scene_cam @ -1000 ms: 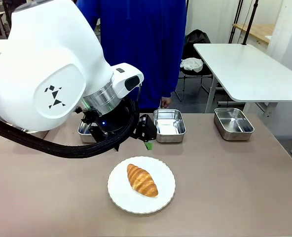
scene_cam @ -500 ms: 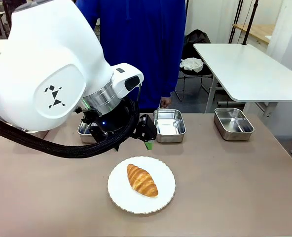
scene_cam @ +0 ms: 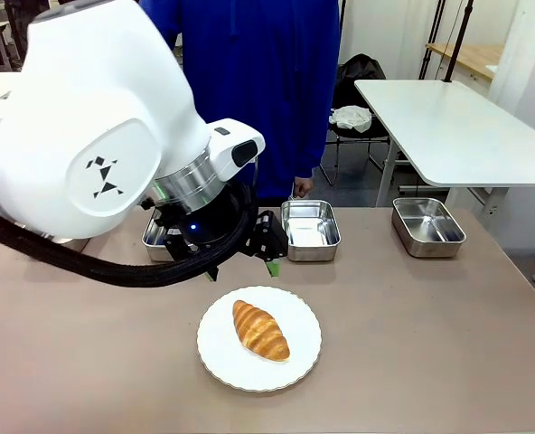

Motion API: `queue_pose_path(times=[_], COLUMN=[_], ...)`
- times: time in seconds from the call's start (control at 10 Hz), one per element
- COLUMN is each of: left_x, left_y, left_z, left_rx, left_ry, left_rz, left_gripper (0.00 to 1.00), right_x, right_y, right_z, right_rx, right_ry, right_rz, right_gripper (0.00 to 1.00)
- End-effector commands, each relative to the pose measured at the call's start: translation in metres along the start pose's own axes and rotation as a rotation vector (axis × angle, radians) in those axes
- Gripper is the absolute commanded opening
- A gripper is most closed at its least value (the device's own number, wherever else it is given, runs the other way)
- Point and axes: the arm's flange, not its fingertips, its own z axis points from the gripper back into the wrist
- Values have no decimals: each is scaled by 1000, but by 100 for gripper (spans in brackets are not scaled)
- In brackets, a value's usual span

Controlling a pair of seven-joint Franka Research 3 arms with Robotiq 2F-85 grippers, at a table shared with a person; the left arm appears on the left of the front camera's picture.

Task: Place the bread in the container.
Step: Place the Butter Roll into the Airtight Container indicated by the human.

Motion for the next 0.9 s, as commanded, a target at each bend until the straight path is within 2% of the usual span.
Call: queue_pose_path(times=[0.0,0.1,0.4,0.8], left_x=[11,15,13,-3], left_y=[-26,-33,-47,-36], left_z=[-9,-22,-73,-126], left_rx=[68,123,186,225], left_ry=[37,27,8,-85], left_rz=[176,255,434,626], left_gripper=[100,100,100,100], right_x=[1,1,1,1], right_y=[0,0,0,0], right_z=[0,0,0,0], right_rx=[4,4,4,4], right_ry=[-8,-8,-8,-8], right_rz=[4,4,4,4], right_gripper=[100,100,100,100])
